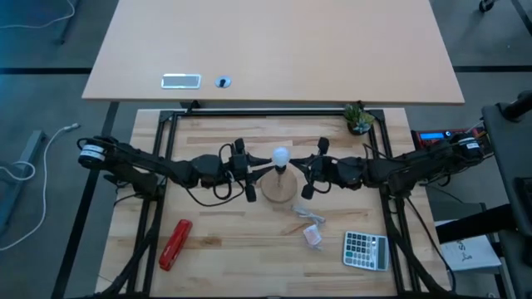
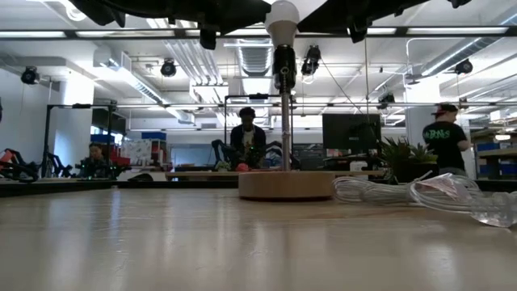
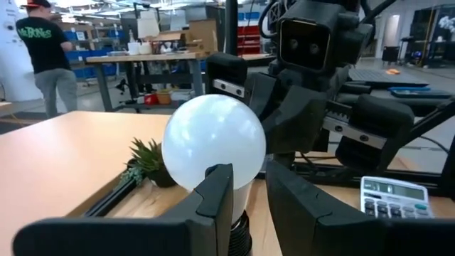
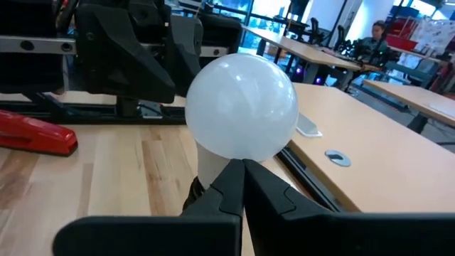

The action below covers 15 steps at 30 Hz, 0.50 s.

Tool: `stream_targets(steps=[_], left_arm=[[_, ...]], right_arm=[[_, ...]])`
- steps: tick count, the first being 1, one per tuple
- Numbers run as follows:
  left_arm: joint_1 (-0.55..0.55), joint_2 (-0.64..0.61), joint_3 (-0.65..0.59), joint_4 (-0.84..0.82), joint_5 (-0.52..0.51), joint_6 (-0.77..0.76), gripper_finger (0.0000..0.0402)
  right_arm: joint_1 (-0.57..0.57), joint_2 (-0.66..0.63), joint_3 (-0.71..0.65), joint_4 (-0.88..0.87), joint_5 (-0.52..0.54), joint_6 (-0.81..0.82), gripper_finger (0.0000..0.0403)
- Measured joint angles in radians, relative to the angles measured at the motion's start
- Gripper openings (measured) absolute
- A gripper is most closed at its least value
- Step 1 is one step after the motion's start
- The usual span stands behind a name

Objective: Screw lightbulb
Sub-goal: Remove the lightbulb from the lamp

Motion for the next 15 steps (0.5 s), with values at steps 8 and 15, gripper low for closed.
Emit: stream_targets(steps=[8, 15], left_arm=[[0.000, 0.029, 0.000, 0.062, 0.014, -0.014, 0.0075], [-0.003, 0.092, 0.050, 0.072, 0.030, 0.019, 0.0075]], right_arm=[[-0.021, 0.004, 0.000, 0.005, 0.005, -0.001, 0.0002], [-0.027, 0.021, 0.000, -0.009, 0.011, 0.000, 0.0002]])
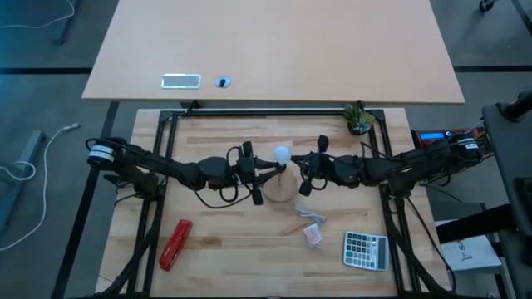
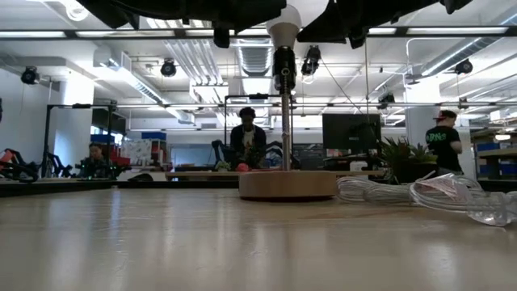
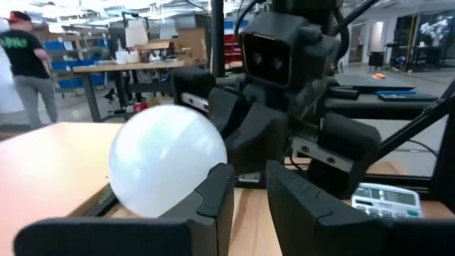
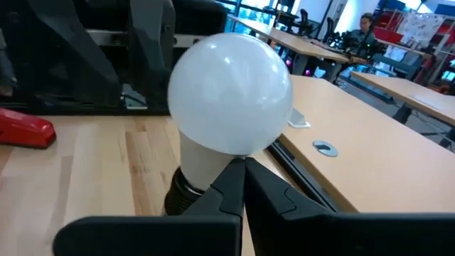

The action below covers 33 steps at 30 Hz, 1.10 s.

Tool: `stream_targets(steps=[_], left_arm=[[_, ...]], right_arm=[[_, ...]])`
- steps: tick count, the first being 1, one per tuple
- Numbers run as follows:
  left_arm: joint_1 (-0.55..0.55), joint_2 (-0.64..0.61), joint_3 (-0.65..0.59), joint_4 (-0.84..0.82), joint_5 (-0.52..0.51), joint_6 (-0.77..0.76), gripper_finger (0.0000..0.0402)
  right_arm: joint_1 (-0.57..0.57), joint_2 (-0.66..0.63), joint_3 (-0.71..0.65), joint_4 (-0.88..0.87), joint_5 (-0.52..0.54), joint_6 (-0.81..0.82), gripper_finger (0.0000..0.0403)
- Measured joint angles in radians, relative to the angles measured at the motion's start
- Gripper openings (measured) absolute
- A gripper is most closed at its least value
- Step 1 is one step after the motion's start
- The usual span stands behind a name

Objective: Screw lightbulb
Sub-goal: Remove the lightbulb from the lamp

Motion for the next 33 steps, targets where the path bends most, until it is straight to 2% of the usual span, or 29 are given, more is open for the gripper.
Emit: stream_targets(steps=[5, 7, 11, 17, 33], left_arm=[[-0.015, -0.032, 0.016, -0.013, -0.011, 0.041, 0.0075], [-0.022, -0.066, 0.016, -0.067, -0.024, 0.043, 0.0075], [-0.029, -0.113, 0.016, -0.197, -0.093, 0.034, 0.0075], [-0.029, -0.136, 0.015, -0.298, -0.198, 0.020, 0.0075], [-0.016, -0.134, 0.015, -0.299, -0.199, 0.009, 0.0075]], right_arm=[[0.002, -0.017, 0.000, -0.024, 0.028, 0.005, 0.0002], [0.002, -0.024, 0.000, -0.030, 0.033, 0.011, 0.0002], [0.002, -0.029, 0.000, -0.050, 0.033, 0.022, 0.0002], [0.003, -0.029, 0.000, -0.053, 0.033, 0.026, 0.0002], [0.037, -0.029, 0.000, -0.044, 0.007, 0.045, 0.0002]])
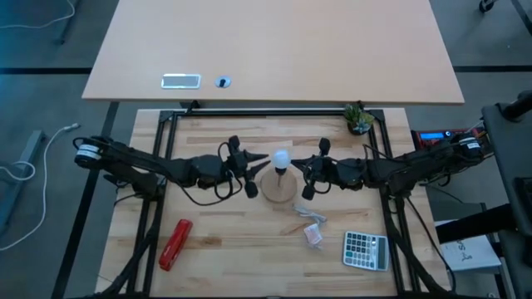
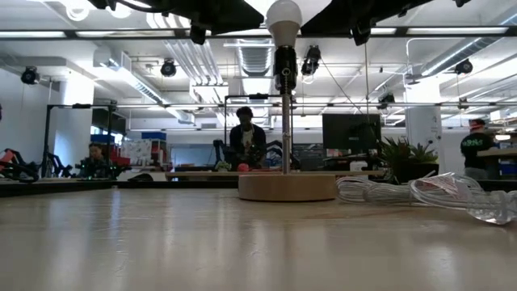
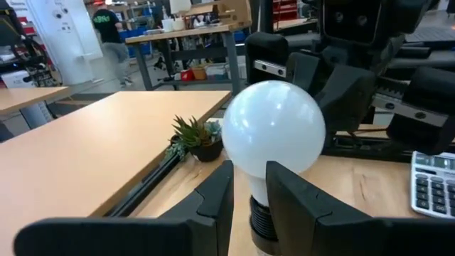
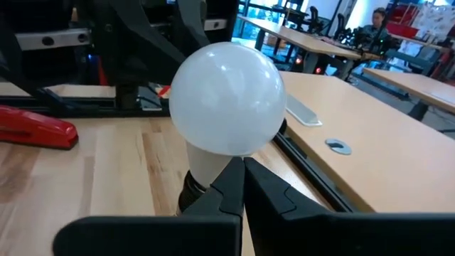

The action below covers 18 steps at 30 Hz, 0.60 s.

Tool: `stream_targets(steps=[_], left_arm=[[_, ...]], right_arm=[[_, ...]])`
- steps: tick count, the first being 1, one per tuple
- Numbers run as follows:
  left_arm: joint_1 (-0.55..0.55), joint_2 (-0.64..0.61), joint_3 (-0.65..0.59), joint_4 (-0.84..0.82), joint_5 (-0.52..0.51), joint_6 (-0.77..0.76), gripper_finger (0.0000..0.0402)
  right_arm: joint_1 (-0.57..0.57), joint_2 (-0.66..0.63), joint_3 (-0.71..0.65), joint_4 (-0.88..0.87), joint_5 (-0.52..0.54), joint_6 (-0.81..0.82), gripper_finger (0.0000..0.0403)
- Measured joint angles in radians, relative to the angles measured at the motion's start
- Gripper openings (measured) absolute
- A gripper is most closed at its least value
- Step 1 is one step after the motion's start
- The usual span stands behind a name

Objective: Screw lightbulb
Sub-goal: Remove the lightbulb from the lamp

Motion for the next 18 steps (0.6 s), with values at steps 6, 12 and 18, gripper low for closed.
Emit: stream_targets(steps=[6, 12, 18], left_arm=[[0.008, 0.000, 0.000, 0.019, 0.062, 0.040, 0.0075], [0.020, 0.000, 0.000, 0.023, 0.133, 0.042, 0.0075], [0.020, 0.000, 0.000, 0.023, 0.138, 0.038, 0.0075]], right_arm=[[0.004, 0.000, 0.000, 0.007, -0.001, 0.005, 0.0002], [0.004, 0.000, 0.000, 0.024, -0.001, -0.004, 0.0002], [0.003, 0.001, -0.001, 0.027, 0.000, -0.004, 0.0002]])
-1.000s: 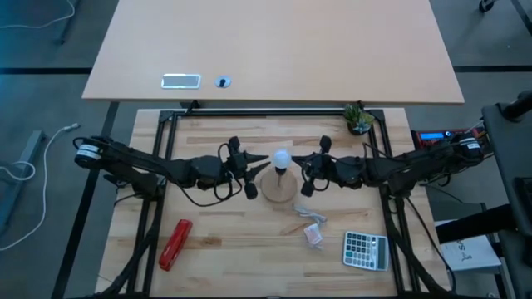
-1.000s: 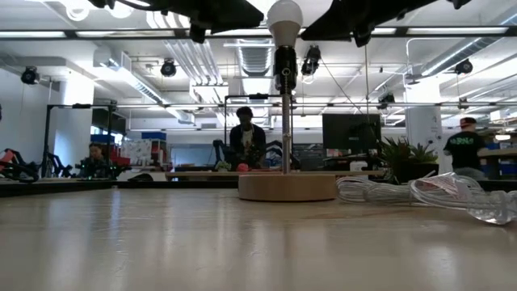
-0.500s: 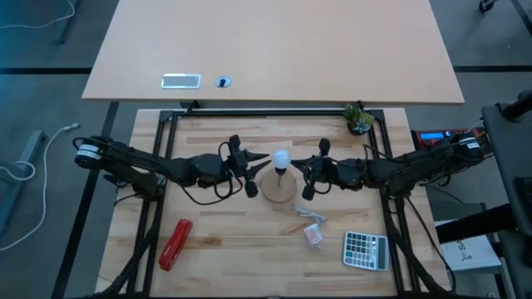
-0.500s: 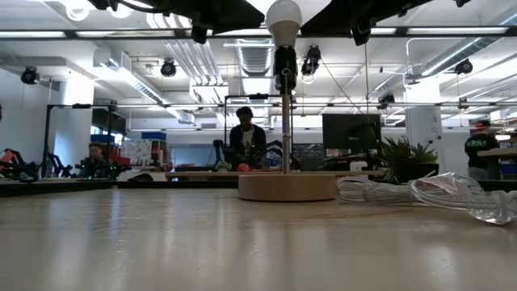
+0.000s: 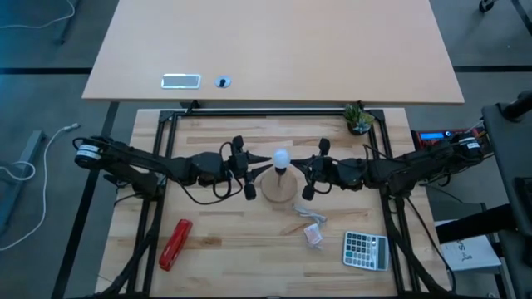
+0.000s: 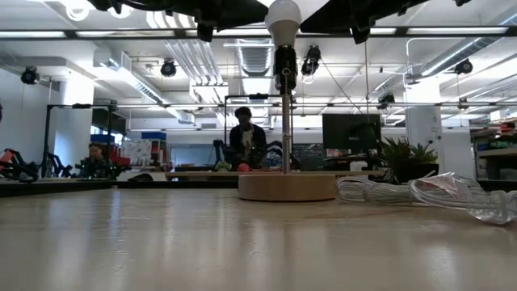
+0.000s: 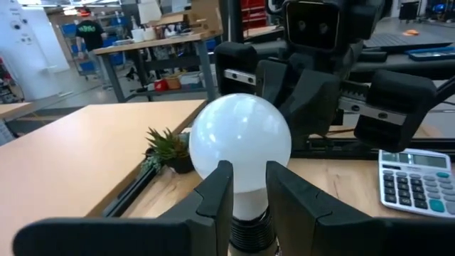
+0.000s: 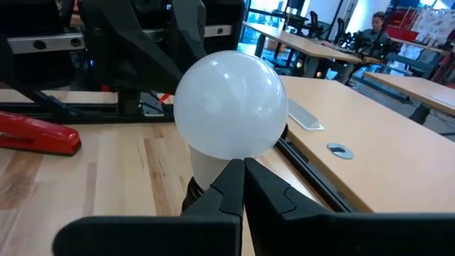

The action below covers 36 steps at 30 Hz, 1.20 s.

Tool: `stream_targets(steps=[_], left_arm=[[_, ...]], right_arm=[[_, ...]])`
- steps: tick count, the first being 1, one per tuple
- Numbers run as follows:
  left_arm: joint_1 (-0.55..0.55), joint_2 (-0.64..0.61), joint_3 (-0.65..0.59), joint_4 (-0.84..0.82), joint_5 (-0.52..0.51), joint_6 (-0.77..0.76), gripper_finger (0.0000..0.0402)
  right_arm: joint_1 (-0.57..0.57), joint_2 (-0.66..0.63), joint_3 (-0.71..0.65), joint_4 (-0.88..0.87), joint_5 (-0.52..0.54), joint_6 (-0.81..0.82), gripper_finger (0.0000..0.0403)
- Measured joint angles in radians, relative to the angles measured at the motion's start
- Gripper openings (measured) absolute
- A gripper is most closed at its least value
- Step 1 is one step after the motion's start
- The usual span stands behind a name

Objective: Screw lightbulb
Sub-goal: Remove the lightbulb from the lamp

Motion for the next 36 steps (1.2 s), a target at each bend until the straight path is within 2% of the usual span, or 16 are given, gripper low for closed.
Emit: stream_targets(steps=[7, 19, 23, 29, 36], left_arm=[[0.000, 0.000, 0.000, 0.018, 0.035, -0.001, 0.0075], [0.000, 0.001, 0.000, 0.027, 0.032, 0.001, 0.0075], [-0.004, -0.003, 0.000, 0.030, -0.023, 0.003, 0.0075], [-0.004, -0.005, 0.000, 0.022, -0.026, 0.005, 0.0075], [-0.005, -0.005, 0.000, -0.023, -0.028, -0.009, 0.0075]], right_arm=[[-0.002, 0.001, 0.000, 0.001, 0.002, -0.013, 0.0002], [-0.002, 0.001, 0.000, 0.002, 0.010, -0.055, 0.0002], [0.005, -0.013, 0.000, -0.010, 0.009, -0.040, 0.0002], [0.007, -0.059, 0.000, -0.124, 0.002, 0.034, 0.0002], [0.005, -0.053, -0.013, -0.161, -0.026, 0.070, 0.0014]])
